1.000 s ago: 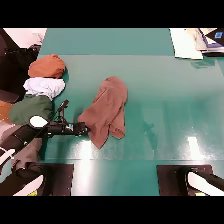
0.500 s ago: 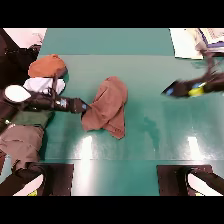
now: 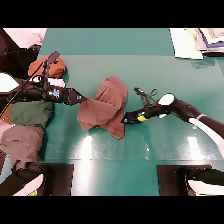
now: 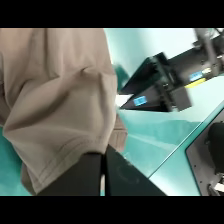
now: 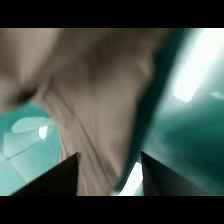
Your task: Fold the shirts.
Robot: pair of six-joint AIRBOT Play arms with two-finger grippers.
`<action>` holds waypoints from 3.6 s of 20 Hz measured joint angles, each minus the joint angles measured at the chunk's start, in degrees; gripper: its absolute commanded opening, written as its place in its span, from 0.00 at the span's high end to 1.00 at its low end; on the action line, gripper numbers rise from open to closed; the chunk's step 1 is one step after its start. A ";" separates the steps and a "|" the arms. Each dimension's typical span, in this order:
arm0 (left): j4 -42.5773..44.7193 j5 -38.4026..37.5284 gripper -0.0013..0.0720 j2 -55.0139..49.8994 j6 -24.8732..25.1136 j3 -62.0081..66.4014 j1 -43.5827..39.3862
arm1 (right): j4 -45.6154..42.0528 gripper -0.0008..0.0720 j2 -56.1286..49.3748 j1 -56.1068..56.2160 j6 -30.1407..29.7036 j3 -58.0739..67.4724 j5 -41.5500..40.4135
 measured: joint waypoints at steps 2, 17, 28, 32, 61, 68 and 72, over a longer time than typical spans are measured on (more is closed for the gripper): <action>0.61 -0.09 0.95 0.00 -0.17 0.15 0.00 | -0.20 0.97 -2.99 1.70 -0.17 2.78 -0.72; 16.02 -2.58 0.95 0.04 -3.06 36.57 0.20 | -31.17 0.97 22.27 -23.91 11.56 26.88 13.16; 16.57 -1.44 0.95 2.95 -6.97 61.79 0.13 | -33.05 0.98 35.78 -42.27 9.60 54.86 14.49; 16.24 2.29 0.95 7.39 -8.87 63.60 0.13 | -32.96 0.98 34.07 -45.75 9.09 64.96 14.49; 24.50 10.88 0.93 -28.09 -15.69 23.41 7.06 | -32.83 0.98 -4.37 -27.47 9.20 42.01 16.59; 18.10 12.41 0.41 -29.99 -12.87 27.19 10.80 | -32.85 0.98 -4.31 -27.43 9.22 41.90 16.63; 15.61 12.59 0.02 -32.57 -12.13 27.45 11.08 | -33.20 0.98 -4.31 -27.41 9.29 41.90 17.64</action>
